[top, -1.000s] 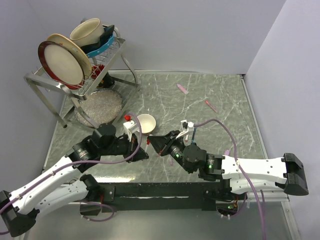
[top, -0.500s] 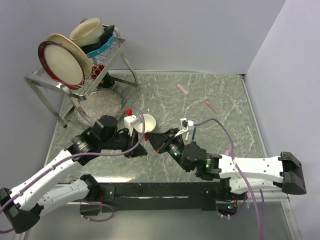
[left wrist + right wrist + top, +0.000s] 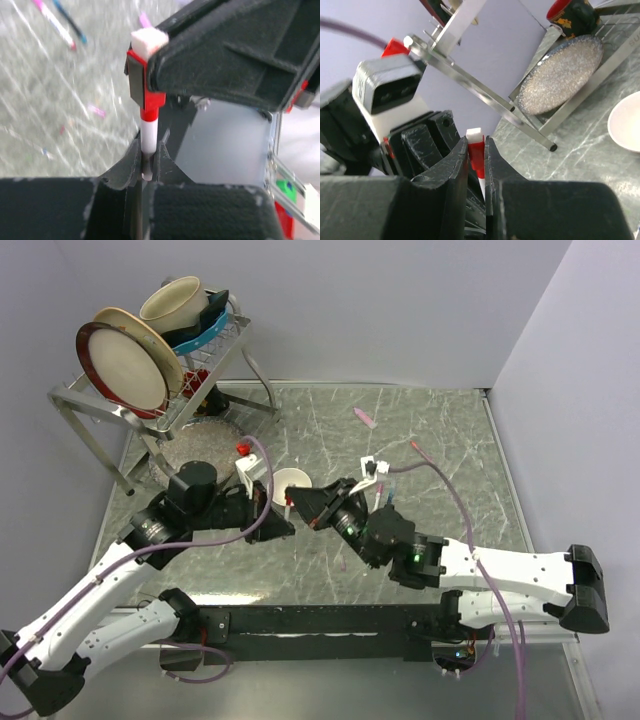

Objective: Insert the pens into the pen caps

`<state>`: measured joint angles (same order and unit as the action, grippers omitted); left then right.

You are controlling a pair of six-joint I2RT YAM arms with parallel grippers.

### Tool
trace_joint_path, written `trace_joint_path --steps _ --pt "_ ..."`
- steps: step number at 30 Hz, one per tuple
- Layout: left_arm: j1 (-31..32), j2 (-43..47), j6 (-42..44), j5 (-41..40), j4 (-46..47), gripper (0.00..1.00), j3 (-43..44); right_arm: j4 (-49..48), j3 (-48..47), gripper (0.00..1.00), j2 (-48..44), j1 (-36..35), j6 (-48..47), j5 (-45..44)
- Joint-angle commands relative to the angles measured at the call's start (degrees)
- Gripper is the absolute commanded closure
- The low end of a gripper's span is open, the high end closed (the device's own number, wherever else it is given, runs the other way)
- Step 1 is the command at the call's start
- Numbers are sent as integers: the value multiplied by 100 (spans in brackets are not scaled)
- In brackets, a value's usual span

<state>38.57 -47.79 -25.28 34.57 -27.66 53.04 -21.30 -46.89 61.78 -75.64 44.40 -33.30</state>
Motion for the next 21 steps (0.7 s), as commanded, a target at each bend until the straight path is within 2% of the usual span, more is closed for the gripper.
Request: trace_joint_path --steps 1,4,5,7,8,12,14,19,21 --pt "-323 251 -284 -759 2880 99 -161 1251 -345 100 -52 214 693 2073" --pt "-323 463 -320 -486 2889 83 -460 1611 -749 100 -69 751 447 1950" --pt "-323 490 -242 -434 2785 71 -496 1672 -829 100 -52 874 377 1959" --pt "-323 542 -127 -328 2477 58 -496 1857 -1005 100 -61 1287 245 2020" --pt "-323 569 -5 -284 2372 48 -487 1936 -1058 100 -78 1445 201 2133" --pt "-323 639 277 -222 1836 29 -487 2707 -1234 100 -113 2217 -45 2327" --pt "-323 648 374 -301 1721 15 -566 3025 -1261 100 -79 2438 -220 2407" --pt "-323 736 427 -784 1378 6 -882 4273 -1235 100 255 3421 -651 2819" --pt "-323 823 305 -1187 1351 3 -1075 4816 -1287 100 650 3678 -871 2820"
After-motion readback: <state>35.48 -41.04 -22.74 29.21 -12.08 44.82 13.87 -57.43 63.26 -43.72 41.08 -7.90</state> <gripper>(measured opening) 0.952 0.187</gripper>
